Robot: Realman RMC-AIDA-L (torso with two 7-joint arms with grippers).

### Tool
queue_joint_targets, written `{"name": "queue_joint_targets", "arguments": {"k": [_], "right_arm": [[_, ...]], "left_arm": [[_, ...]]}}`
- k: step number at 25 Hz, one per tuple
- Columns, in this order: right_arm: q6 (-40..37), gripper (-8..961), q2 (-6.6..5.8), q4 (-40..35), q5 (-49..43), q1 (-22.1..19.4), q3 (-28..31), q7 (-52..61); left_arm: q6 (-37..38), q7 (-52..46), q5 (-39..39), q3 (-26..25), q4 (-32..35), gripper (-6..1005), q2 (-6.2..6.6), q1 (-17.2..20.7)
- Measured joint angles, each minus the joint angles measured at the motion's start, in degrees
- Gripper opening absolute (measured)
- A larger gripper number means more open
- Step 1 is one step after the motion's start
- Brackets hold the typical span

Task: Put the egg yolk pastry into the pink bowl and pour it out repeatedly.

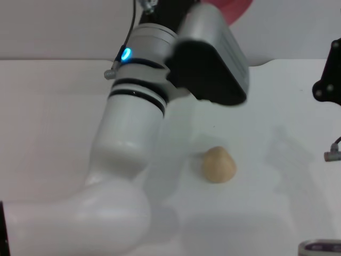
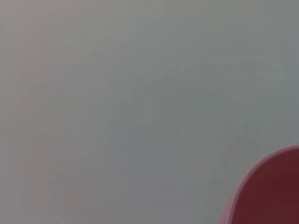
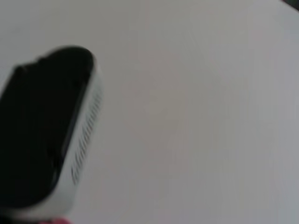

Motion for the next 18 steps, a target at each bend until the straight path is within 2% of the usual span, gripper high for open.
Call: {"name": "queue_joint_targets", "arguments": {"k": [4,8,12,16,18], "right_arm": [[0.60,31,0.05,0.24,2.11,0.21,0.19,-0.06],[0.87,39,0.12,0.25,3.04,0.33,0.35,-0.32],[4.35,46,-0.03,3.07,8.45,0.64,0.76,-3.45],[15.61,53,-0.51,12.08,15.29,-0.25,3.56,-6.38],[24.53,57,-0.26,17.69,20.15,-0.88,6.39,-8.64]], "left_arm": [[8.13,-4.63,-8.35,-6.10,0.96,-1,0.01,0.56],[19.53,-4.00,-30.69,-16.47,1.04,0,0.42,-0.96],[26.61,2.79,-47.55,-24.78,-0.63,-1,0.73,-1.38],[27.64,13.07,-61.91,-30.77,-4.66,-1,0.75,-3.29],[28.12,14.98,-64.53,-31.71,-5.84,-1,0.76,-3.68]]}}
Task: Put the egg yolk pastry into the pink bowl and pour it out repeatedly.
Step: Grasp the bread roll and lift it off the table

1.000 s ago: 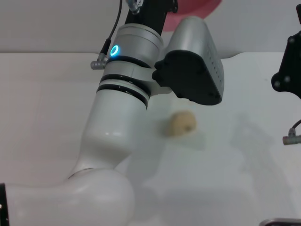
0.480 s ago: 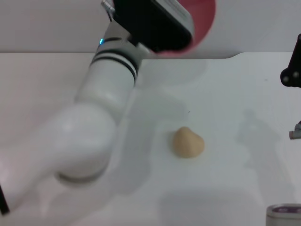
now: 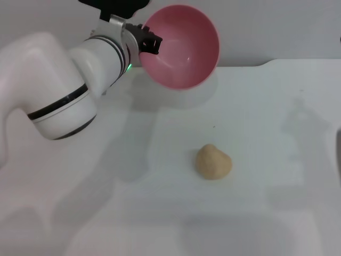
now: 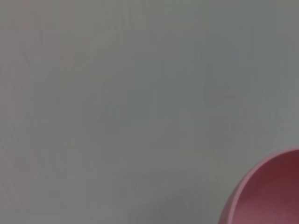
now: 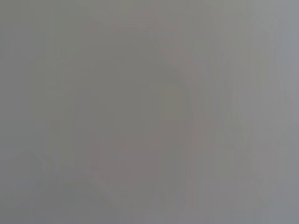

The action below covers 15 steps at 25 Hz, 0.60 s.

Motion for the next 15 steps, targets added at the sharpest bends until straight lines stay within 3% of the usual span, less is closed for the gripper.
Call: {"name": "queue_joint_targets", "arguments": {"k": [5,7,8,11,15], "right_arm": [[26.08,66,0.76,12.52,14.79,-0.94,10.09,-3.78],[41.72,70,0.77,17.23,20.64,-0.84,17.97,0.09],[41.72,72,0.77,17.23,20.64,-0.84,17.97,0.09],[58.90,77,0.62,18.88,19.35,2.42,28.04,12.68],[80.99,85,0.44,18.78,7.07,10.38,38.73,32.59]], "left_arm": [[0.90,0.54,-0.78,-0.23,-0.42,-1,0.02,0.59],[0.97,0.56,-0.86,0.02,-0.57,-1,0.03,0.96],[0.97,0.56,-0.86,0.02,-0.57,-1,0.03,0.96],[1.42,0.57,-0.91,0.06,-0.68,-1,0.04,1.30],[1.70,0.58,-0.99,0.06,-0.70,-1,0.04,1.72]]}}
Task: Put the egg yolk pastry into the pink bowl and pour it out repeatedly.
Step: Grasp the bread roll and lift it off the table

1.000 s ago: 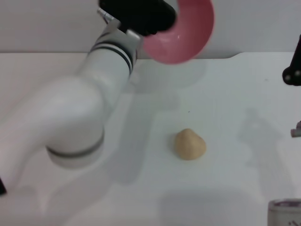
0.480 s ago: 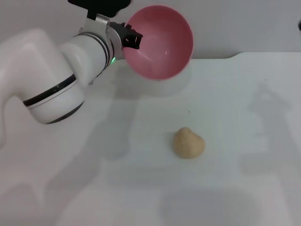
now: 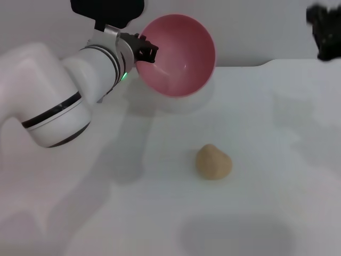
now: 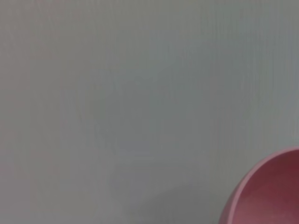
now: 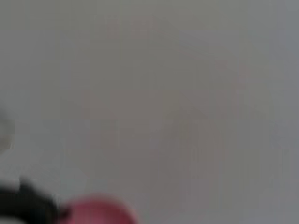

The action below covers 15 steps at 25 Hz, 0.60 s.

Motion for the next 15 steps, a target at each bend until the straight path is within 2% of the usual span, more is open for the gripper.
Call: {"name": "queue_joint_targets", "arguments": {"k": [4,6,9,11,15], "right_arm": [[9.56,92,0.09,-0.40,-11.83,2.25,0.11,6.46],[11.18,96,0.07,-0.97,-12.05,3.03,-0.16,6.50],[15.83,101,0.00,-5.29,-12.10,6.94,-0.55,6.59],[16.28,105,0.08,-9.21,-11.91,9.17,-1.12,6.49],[12.29,112,0.19,-14.64,-11.75,11.61,-3.16,5.85]], "left_arm": [[1.23,0.02,-0.07,0.02,-0.53,0,-0.07,0.05],[1.50,0.02,-0.12,0.02,-0.60,0,-0.10,0.00],[1.65,0.04,-0.18,0.31,-0.67,0,-0.17,-0.33],[1.66,0.04,-0.03,0.60,-0.54,0,-0.21,-0.42],[1.70,0.06,0.06,1.01,-0.25,0,-0.26,-0.47]]}}
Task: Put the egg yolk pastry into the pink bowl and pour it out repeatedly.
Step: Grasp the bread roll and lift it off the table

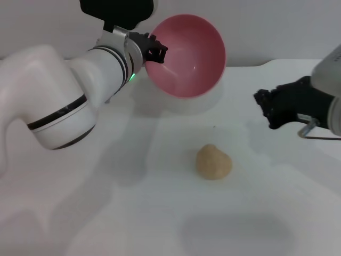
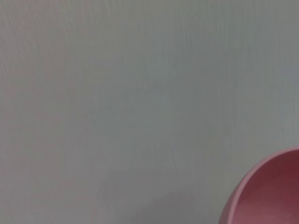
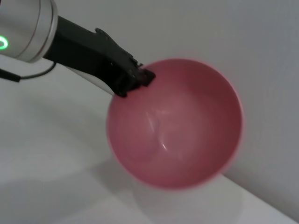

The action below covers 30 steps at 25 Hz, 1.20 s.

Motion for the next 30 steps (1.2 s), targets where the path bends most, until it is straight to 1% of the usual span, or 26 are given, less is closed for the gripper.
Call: {"name": "queue_joint_targets", "arguments": {"k": [3,8,9,14,19,24,30], "right_arm": [[-1.82,118,-0.02,-1.97,0.07,1.33,-1.31,-0.01],[-2.49,127,0.04,-3.43,0.11,2.48,-4.48,0.20],[-2.51,163,0.05,-3.51,0.12,2.56,-5.69,0.72],[-2.51,344,0.07,-3.71,0.11,2.28,-7.35,2.44],[-3.34,401,0.16,-9.25,0.10,3.25,-7.94,3.45],[-4.74,458,0.16,-14.91,0.26,5.44,-8.09,3.58],[-5.41,458,0.12,-16.02,0.86,6.57,-9.06,3.58]], "left_arm": [[0.01,0.01,-0.14,0.45,0.02,0,-0.01,-0.02],[0.03,-0.11,-0.21,0.70,-0.28,0,-0.01,0.12],[0.03,-0.26,-0.22,0.78,-0.40,-1,-0.01,0.29],[0.03,-0.33,-0.15,0.58,-0.57,-1,0.02,0.38],[0.03,-0.37,0.19,-0.53,-0.49,0,0.13,0.01],[0.03,-0.15,0.43,-0.76,0.15,0,0.16,-0.38],[0.02,-0.12,0.44,-0.35,0.00,-1,0.01,-0.68]]}}
